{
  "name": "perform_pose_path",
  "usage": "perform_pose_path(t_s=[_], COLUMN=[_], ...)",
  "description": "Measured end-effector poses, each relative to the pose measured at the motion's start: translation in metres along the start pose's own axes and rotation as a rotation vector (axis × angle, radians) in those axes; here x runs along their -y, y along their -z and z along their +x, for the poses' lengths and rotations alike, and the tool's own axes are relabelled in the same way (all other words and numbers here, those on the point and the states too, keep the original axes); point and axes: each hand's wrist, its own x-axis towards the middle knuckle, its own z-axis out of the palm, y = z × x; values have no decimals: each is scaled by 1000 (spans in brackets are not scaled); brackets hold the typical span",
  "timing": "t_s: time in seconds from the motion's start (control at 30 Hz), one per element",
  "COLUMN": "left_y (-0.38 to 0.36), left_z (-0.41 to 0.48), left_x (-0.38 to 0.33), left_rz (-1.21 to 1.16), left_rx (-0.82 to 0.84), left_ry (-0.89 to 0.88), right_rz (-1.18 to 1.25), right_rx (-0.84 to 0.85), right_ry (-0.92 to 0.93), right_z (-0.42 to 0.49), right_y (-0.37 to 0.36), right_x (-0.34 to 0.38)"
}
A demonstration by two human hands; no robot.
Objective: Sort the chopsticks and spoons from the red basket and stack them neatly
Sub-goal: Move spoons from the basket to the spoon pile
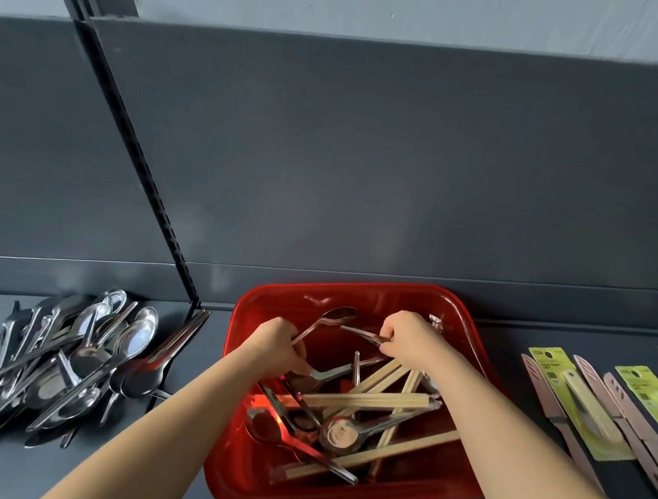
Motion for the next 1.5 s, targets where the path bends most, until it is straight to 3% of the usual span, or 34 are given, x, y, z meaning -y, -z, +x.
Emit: perform_pose_path(t_s=[0.27, 0.5, 0.63, 0.97, 1.1, 1.27, 1.5], left_y=[15, 33, 44, 75, 92, 109, 131], left_z=[0, -14, -29, -85, -106, -117, -106], left_x=[-9, -19, -18, 80, 141, 220, 283], left_rz=[39, -150, -281, -408, -486, -354, -330], left_rx=[-150, -507, -631, -849, -914, -894, -804], left_ry=[-88, -144, -158, 19, 147, 306, 441], right_rz=[321, 717, 785, 887, 811, 669, 533], right_rx=[-30, -426, -563, -375, -265, -140, -118], right_ry=[106, 157, 164, 307, 354, 267, 100], right_z=[1, -17, -25, -15, -6, 10, 24], right_y=[8, 49, 64, 34, -2, -50, -95], right_x=[-20, -8, 19, 146, 212, 289, 356])
